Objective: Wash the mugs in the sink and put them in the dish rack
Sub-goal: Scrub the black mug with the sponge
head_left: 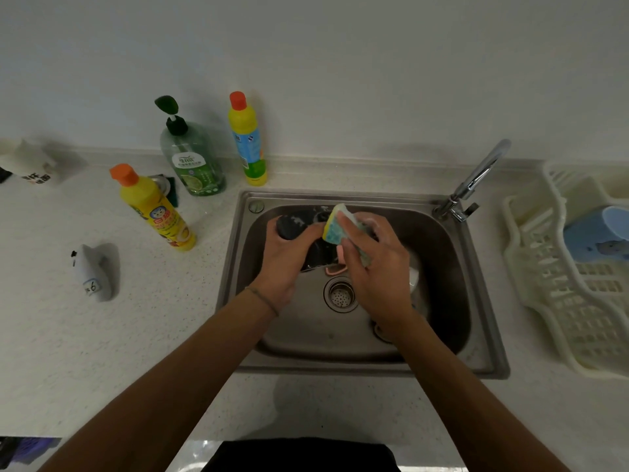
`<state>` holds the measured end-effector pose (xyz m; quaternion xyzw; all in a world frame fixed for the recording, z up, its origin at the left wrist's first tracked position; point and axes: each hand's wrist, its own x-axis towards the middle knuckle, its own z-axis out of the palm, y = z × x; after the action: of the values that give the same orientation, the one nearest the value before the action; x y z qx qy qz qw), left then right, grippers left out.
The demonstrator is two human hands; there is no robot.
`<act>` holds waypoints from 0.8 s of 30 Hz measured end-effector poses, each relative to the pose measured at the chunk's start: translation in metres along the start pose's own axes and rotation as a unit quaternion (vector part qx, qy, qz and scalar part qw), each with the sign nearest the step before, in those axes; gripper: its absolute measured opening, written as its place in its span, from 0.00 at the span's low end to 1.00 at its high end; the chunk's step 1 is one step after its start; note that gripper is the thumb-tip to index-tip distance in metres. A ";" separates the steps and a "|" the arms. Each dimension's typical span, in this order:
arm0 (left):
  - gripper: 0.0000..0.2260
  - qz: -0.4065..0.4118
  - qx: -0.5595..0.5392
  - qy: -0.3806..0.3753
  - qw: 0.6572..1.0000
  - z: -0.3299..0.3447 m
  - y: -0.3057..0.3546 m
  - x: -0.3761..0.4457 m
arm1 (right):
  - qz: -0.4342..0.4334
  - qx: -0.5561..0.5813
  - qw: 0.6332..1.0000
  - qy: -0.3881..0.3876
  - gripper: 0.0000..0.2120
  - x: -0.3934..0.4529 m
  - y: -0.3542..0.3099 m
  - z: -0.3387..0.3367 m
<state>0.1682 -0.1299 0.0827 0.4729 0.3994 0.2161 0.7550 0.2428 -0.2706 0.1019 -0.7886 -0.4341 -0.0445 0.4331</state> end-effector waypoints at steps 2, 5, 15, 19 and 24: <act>0.41 -0.019 -0.050 -0.005 0.999 0.002 0.007 0.001 | -0.019 -0.038 0.999 -0.019 0.18 -0.005 -0.001 0.000; 0.41 -0.028 -0.062 -0.007 0.998 0.002 0.012 0.002 | 0.064 0.053 0.996 -0.029 0.16 -0.010 -0.008 -0.009; 0.27 -0.002 0.044 -0.088 0.995 -0.006 0.004 -0.010 | 0.496 0.500 0.704 -0.093 0.13 0.030 -0.014 -0.032; 0.25 0.003 0.048 -0.065 0.997 -0.005 0.006 -0.010 | 0.452 0.478 0.737 -0.155 0.16 0.023 -0.002 -0.029; 0.28 -0.021 0.023 -0.047 0.998 -0.009 0.000 -0.006 | 0.405 0.429 0.785 -0.192 0.17 0.018 0.004 -0.028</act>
<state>0.1575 -0.1299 0.0831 0.4914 0.3777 0.1688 0.7664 0.2657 -0.2805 0.1250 -0.6174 -0.1239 0.4778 0.6125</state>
